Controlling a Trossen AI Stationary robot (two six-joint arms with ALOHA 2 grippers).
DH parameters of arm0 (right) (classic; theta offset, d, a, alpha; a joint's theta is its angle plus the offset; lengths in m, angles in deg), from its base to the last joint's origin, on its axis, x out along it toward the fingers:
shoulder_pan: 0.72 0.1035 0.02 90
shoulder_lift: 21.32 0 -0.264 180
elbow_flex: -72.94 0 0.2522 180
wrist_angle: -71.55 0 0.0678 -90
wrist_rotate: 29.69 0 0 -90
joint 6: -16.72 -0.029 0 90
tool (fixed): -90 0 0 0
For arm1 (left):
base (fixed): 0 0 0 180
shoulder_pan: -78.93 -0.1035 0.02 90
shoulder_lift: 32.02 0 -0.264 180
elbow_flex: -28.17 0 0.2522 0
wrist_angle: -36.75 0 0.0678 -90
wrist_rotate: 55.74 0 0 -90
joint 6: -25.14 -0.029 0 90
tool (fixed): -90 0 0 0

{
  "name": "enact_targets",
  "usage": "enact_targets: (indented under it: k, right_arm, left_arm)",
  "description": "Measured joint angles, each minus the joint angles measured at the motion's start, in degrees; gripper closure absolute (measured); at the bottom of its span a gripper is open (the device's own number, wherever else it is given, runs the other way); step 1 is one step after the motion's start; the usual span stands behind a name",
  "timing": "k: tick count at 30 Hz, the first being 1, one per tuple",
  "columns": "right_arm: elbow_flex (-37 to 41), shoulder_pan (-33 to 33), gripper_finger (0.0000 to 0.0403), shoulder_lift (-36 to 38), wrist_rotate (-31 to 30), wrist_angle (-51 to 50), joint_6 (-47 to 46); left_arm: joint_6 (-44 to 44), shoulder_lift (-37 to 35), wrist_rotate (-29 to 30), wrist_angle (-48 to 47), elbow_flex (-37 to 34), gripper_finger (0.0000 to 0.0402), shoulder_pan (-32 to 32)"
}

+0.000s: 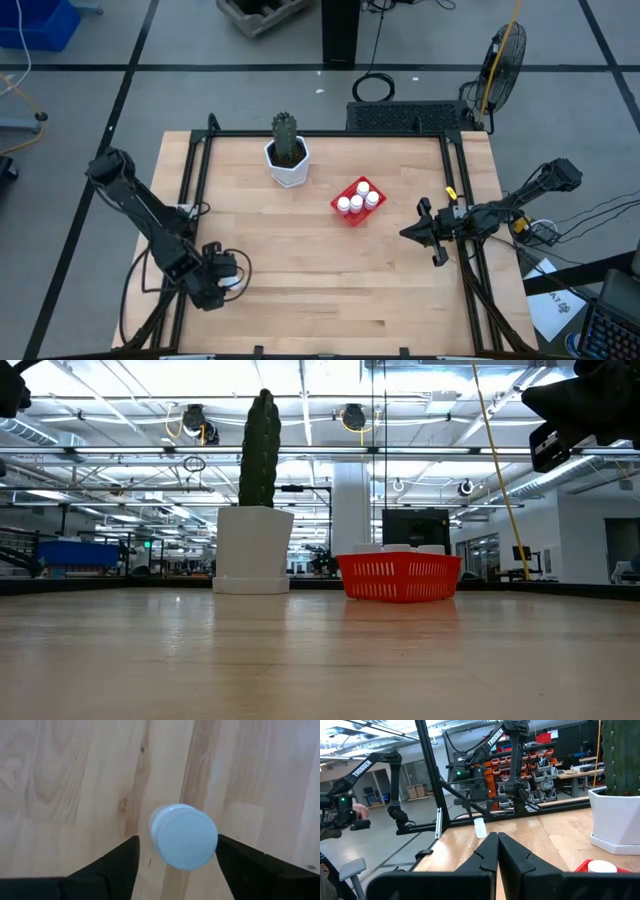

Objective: Pick and place pill bottles into a basket
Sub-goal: Put the white pill bottle into the red bin

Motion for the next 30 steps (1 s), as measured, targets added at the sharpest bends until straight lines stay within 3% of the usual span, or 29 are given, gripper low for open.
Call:
enact_targets:
  k: [6, 13, 24, 30]
  right_arm:
    - [0.0, 0.0, 0.0399, 0.0, 0.0, 0.0, 0.0]
    - [0.0, 0.0, 0.0399, 0.0, 0.0, 0.0, 0.0]
    - [0.0, 0.0, 0.0399, 0.0, 0.0, 0.0, 0.0]
    - [0.0, 0.0, 0.0399, 0.0, 0.0, 0.0, 0.0]
  left_arm:
    - [-1.7, -0.6, 3.0, 1.6, 0.0, 0.0185, 0.0]
    - [-2.3, -0.7, 1.6, 2.6, 0.0, 0.0237, 0.0]
    - [-6.4, -0.7, 2.2, 2.5, 0.1, 0.0224, -2.7]
    - [-18.3, -0.6, 11.3, 8.6, 0.0, 0.024, -7.8]
